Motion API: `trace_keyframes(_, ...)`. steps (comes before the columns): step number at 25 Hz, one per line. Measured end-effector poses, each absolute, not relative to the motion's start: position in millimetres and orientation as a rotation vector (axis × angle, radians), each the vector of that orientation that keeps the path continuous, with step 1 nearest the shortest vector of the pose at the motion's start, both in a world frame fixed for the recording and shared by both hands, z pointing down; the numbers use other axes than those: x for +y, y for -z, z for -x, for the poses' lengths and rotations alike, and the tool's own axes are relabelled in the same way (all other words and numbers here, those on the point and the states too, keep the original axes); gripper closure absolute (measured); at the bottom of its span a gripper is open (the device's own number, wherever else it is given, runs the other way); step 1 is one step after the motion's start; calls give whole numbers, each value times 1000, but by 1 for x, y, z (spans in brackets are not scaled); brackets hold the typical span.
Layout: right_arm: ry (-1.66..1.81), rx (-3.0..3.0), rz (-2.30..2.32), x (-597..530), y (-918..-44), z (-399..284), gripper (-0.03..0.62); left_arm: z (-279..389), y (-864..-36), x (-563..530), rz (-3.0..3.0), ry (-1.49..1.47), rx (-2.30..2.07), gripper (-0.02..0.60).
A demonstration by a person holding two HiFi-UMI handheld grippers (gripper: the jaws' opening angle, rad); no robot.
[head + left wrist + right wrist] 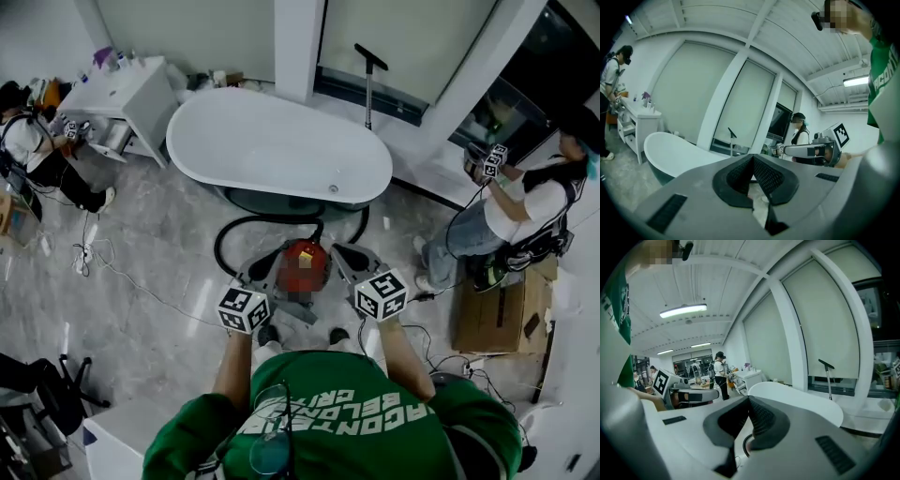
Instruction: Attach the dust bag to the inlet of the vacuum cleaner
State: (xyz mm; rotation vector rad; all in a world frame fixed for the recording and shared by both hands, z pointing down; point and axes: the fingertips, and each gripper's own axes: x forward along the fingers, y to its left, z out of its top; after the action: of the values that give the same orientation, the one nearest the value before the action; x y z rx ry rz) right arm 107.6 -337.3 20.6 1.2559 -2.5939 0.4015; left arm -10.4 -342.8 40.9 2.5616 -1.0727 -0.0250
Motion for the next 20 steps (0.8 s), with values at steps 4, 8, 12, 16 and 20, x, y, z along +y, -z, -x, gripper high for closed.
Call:
trace_keyframes(4, -419, -2657, -1243, -336, -8, -152, 586, -28, -33, -336, -2543, 31, -1160, 577)
trace_keyframes(8, -405, -2696, -1215, -331, -1, -189, 586, -69, -30, -326, -2523, 16, -1222, 578)
trace_keyframes(12, -376, -2717, -1162, -321, 4, -212, 586, -101, -26, -310, -2501, 27, -1279, 577)
trace_keyframes(16, -371, -2737, -1100, -306, 5, -232, 586, -125, -21, -291, -2464, 53, -1342, 577)
trace_keyframes(20, -375, -2730, -1055, -293, -1, -247, 586, -140, -21, -273, -2427, 51, -1394, 577)
